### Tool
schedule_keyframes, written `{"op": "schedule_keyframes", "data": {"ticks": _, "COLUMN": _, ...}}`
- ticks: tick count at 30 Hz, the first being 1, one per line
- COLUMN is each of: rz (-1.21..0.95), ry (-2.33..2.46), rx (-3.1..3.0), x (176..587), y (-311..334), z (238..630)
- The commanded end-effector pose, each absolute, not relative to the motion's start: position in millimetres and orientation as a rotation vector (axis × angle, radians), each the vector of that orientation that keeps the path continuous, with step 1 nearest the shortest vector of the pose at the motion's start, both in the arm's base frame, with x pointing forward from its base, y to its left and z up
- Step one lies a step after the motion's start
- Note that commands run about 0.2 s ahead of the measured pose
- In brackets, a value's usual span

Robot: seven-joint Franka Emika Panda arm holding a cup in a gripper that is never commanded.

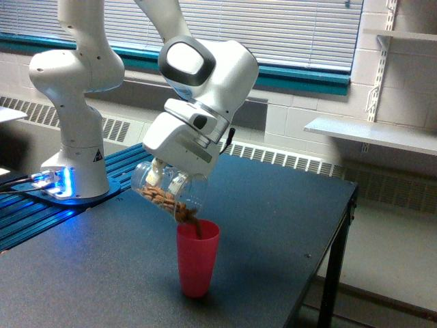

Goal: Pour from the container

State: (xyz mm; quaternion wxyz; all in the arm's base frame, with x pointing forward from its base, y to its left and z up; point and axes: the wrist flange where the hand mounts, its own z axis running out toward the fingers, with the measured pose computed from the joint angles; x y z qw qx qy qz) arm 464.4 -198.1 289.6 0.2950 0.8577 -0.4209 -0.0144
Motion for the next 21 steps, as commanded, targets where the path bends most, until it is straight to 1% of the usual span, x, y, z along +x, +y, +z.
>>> {"op": "schedule_keyframes", "data": {"ticks": 1, "rz": -0.056, "ry": -1.067, "rx": 2.284, "x": 466.9, "y": -202.2, "z": 292.3}}
{"op": "schedule_keyframes", "data": {"ticks": 21, "rz": -0.118, "ry": -0.981, "rx": 2.297, "x": 464.3, "y": -207.7, "z": 296.7}}
